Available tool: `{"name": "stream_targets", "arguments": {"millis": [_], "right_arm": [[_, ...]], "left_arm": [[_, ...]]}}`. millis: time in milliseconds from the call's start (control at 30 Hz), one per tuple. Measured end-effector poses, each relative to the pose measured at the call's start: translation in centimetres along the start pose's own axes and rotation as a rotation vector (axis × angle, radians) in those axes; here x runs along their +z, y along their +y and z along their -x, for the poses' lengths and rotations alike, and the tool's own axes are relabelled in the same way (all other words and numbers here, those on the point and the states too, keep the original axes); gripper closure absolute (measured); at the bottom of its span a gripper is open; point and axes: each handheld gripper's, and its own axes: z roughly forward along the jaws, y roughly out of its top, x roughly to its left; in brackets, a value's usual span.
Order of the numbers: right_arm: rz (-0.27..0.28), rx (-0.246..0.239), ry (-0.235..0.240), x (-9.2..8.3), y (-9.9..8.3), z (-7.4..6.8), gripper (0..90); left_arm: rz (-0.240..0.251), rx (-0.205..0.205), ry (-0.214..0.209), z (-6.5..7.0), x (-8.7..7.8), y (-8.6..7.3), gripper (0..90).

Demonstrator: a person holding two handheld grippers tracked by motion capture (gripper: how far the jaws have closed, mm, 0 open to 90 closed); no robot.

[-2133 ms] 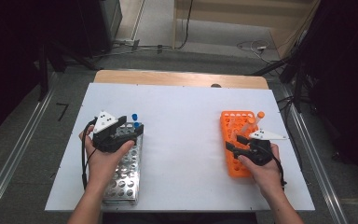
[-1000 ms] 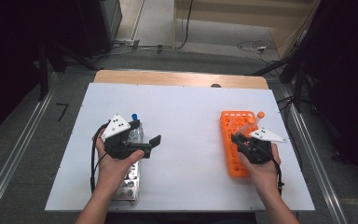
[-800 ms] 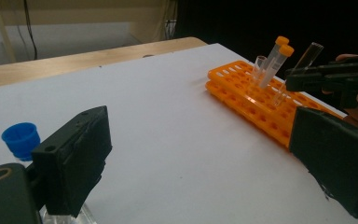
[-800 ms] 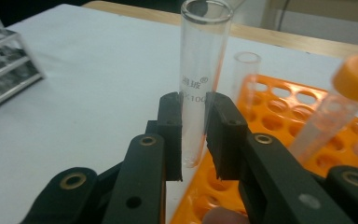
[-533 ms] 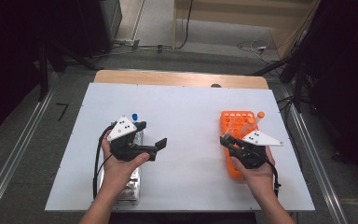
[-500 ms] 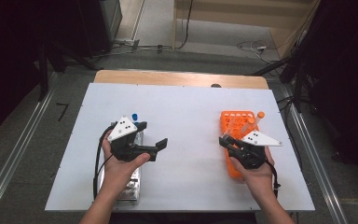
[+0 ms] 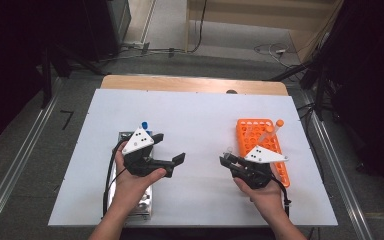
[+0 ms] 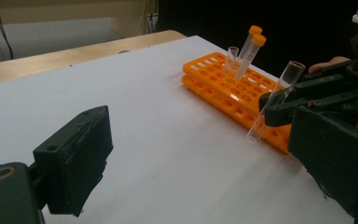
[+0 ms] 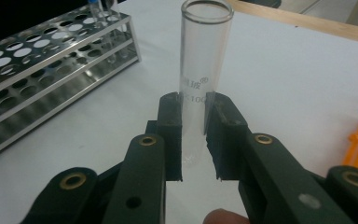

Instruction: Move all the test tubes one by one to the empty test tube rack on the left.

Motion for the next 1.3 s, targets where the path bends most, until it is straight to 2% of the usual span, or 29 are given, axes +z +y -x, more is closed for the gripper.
{"name": "stream_targets", "arguments": {"millis": [200,300,467,600,733,1033,1133,1300], "right_arm": [[-0.008,-0.022,0.033,0.4,0.1,-1.0,73.7],[-0.011,-0.029,0.044,0.5,0.1,-1.4,73.7],[-0.016,-0.043,0.065,0.7,0.1,-2.0,73.7],[-0.019,-0.054,0.082,0.8,0.2,-2.5,73.7],[-0.028,-0.061,0.096,1.0,0.2,-2.9,73.7],[-0.036,-0.087,0.127,1.2,0.2,-3.9,73.7],[-0.038,-0.095,0.138,1.3,0.2,-4.2,73.7],[-0.046,-0.115,0.154,1.5,0.1,-4.7,73.7]], "left_arm": [[-0.021,0.036,0.02,1.1,0.0,0.0,7.0],[-0.021,0.035,0.012,1.5,-0.1,0.0,7.1],[-0.014,0.043,-0.021,2.2,0.3,-0.1,12.5],[-0.005,0.051,-0.063,2.8,0.8,-0.2,21.8],[-0.017,0.076,-0.118,3.8,1.6,-0.4,38.7],[-0.055,0.088,-0.2,5.5,3.6,-1.0,57.9],[-0.061,0.088,-0.21,5.8,4.0,-1.1,63.7],[-0.062,0.093,-0.19,6.1,4.3,-1.3,70.3]]}}
